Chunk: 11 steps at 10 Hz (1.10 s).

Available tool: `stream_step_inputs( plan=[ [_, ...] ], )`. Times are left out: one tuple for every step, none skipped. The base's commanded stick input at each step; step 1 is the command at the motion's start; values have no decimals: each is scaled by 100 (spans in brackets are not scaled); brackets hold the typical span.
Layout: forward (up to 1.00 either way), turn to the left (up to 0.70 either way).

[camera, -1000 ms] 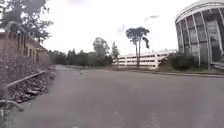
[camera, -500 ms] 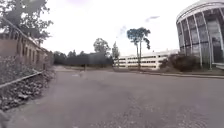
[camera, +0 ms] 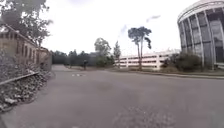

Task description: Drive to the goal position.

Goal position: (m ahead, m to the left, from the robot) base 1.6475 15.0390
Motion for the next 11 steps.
stream_step_inputs(
  plan=[
    [70, 0],
    [70, 10],
    [70, 35],
    [70, 35],
    [70, 35],
    [70, 35],
    [70, 35],
    [70, 15],
    [70, 0],
    [70, 0],
    [70, 0]
  ],
)
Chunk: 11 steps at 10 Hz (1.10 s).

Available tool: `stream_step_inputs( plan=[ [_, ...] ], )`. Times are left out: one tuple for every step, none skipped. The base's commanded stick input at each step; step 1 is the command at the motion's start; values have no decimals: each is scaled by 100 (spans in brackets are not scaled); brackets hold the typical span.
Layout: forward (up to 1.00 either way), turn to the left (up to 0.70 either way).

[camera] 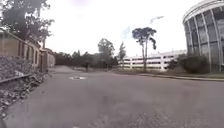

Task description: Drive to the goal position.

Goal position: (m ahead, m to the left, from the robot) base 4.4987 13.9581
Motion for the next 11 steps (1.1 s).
stream_step_inputs(
  plan=[
    [70, 0],
    [70, 0],
    [70, 0],
    [70, 0],
    [70, 0],
    [70, 0],
    [70, 0],
    [70, 0],
    [70, 10],
    [70, 24],
    [70, 35]
  ],
)
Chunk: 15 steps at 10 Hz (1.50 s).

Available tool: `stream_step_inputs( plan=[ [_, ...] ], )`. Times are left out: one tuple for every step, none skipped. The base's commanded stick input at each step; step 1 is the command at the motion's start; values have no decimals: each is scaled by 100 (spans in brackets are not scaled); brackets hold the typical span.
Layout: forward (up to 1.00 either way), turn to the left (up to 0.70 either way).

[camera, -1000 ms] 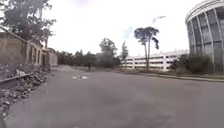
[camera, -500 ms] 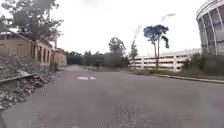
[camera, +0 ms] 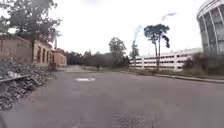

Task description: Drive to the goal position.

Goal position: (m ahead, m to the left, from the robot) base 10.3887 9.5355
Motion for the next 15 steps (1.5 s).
stream_step_inputs(
  plan=[
    [70, 35],
    [70, 35],
    [70, 35],
    [70, 35],
    [70, 35],
    [70, 35],
    [70, 35],
    [70, 35],
    [70, 35],
    [70, 19],
    [70, 3],
    [70, 0],
    [70, 0],
    [70, 0],
    [70, 0]
  ],
)
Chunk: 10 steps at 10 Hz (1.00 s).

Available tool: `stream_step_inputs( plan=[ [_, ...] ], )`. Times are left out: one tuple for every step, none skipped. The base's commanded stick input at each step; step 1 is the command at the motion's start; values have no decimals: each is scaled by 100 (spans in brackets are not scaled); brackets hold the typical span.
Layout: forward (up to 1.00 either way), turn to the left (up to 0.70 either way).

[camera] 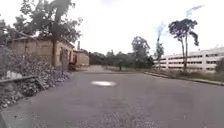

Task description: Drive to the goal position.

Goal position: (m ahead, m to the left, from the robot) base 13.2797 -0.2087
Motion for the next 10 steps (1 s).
stream_step_inputs(
  plan=[
    [70, 0],
    [70, 0],
    [70, 0],
    [70, 0],
    [70, 0],
    [70, 0],
    [70, 0],
    [70, 0],
    [70, 0],
    [70, 0]
  ],
)
